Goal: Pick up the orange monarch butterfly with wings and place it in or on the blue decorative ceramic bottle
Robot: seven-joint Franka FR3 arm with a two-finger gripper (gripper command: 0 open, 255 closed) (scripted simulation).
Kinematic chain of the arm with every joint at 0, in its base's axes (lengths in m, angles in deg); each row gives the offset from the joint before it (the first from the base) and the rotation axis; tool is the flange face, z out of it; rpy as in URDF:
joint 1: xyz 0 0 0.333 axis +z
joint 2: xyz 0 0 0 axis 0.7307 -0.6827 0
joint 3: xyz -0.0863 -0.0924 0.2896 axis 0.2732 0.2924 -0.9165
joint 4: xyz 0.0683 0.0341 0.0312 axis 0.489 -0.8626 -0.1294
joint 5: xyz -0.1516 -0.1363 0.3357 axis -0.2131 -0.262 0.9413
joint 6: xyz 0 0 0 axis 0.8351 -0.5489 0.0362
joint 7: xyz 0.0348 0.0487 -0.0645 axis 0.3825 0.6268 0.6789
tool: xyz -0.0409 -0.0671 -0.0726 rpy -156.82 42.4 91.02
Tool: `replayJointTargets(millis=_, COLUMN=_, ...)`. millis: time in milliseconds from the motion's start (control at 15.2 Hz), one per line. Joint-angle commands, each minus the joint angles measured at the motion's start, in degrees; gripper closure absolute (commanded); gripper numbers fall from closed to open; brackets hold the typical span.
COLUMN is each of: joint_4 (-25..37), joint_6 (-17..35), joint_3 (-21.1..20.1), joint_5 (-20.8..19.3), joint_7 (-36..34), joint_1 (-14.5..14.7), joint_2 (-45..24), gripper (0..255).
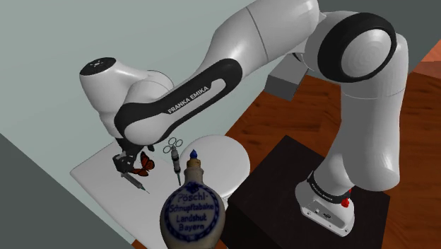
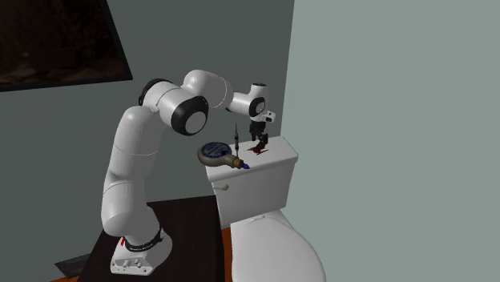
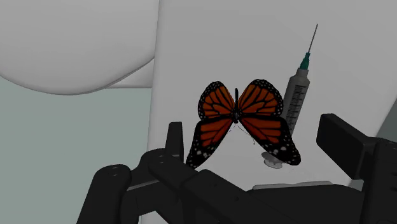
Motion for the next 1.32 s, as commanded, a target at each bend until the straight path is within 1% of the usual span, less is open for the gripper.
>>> replayJointTargets(millis=0, joint_4=0.25, joint_6=1.07, joint_3=0.33, joint_5=-0.69, joint_7=-0.43, joint_1=0.41, joint_2=-1.35, gripper=0)
replayJointTargets(millis=330, joint_4=-0.84, joint_6=3.76, joint_3=0.88, joint_5=-1.6, joint_7=-0.99, joint_1=0.66, joint_2=-3.07, gripper=0)
replayJointTargets(millis=792, joint_4=-0.84, joint_6=3.75, joint_3=0.88, joint_5=-1.6, joint_7=-0.99, joint_1=0.66, joint_2=-3.07, gripper=0)
replayJointTargets(millis=858, joint_4=-0.84, joint_6=3.75, joint_3=0.88, joint_5=-1.6, joint_7=-0.99, joint_1=0.66, joint_2=-3.07, gripper=255)
replayJointTargets(millis=1254, joint_4=-0.84, joint_6=3.75, joint_3=0.88, joint_5=-1.6, joint_7=-0.98, joint_1=0.65, joint_2=-3.07, gripper=255)
